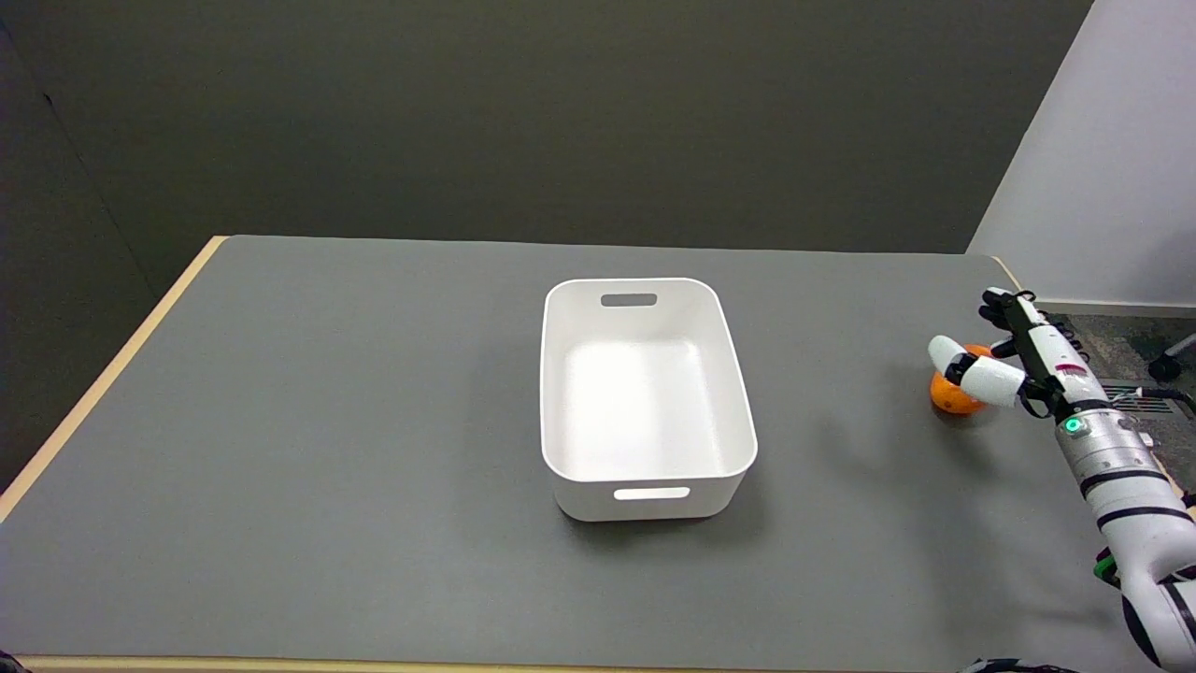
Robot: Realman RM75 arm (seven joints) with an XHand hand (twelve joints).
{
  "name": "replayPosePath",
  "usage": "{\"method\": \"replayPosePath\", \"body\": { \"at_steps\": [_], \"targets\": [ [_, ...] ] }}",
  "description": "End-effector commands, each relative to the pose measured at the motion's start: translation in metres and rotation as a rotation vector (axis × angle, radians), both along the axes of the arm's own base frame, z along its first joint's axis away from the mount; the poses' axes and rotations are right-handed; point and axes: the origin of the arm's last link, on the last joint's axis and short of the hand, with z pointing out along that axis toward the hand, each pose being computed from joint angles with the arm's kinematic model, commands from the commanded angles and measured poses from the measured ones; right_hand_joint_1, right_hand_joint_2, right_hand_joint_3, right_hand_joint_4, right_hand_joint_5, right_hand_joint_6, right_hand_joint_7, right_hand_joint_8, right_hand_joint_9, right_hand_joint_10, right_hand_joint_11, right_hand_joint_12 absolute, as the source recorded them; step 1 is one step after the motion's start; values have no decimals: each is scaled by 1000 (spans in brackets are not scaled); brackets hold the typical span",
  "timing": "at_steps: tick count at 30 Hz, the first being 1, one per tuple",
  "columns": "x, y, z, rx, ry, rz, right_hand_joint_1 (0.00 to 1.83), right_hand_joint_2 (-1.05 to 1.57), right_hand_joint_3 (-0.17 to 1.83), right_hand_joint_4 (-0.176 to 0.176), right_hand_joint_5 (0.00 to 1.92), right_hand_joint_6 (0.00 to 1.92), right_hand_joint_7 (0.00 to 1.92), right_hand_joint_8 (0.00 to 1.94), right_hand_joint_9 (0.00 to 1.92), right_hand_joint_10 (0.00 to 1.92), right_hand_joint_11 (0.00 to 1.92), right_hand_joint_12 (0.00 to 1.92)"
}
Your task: Pick up mango.
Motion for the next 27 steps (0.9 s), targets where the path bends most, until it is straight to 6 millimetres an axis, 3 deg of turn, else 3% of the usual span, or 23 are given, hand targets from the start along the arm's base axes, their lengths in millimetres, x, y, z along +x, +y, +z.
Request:
{"method": "replayPosePath", "body": {
  "at_steps": [1, 15, 18, 27],
  "targets": [
    [-15, 0, 13, -16, -7, -124, 521, 575, 843, -176, 63, 318, 55, 406, -1, 703, 98, 1382],
    [-18, 9, 22, -47, 12, -155, 477, 559, 888, -176, 40, 304, 29, 372, -1, 573, -1, 1114],
    [-20, 3, 16, -24, -9, -151, 479, 558, 888, -176, 40, 304, 28, 371, -1, 570, -1, 1109],
    [-23, 26, 21, -59, 6, -174, 602, 586, 903, -176, 57, 361, 51, 389, -1, 615, -1, 1188]
  ]
}}
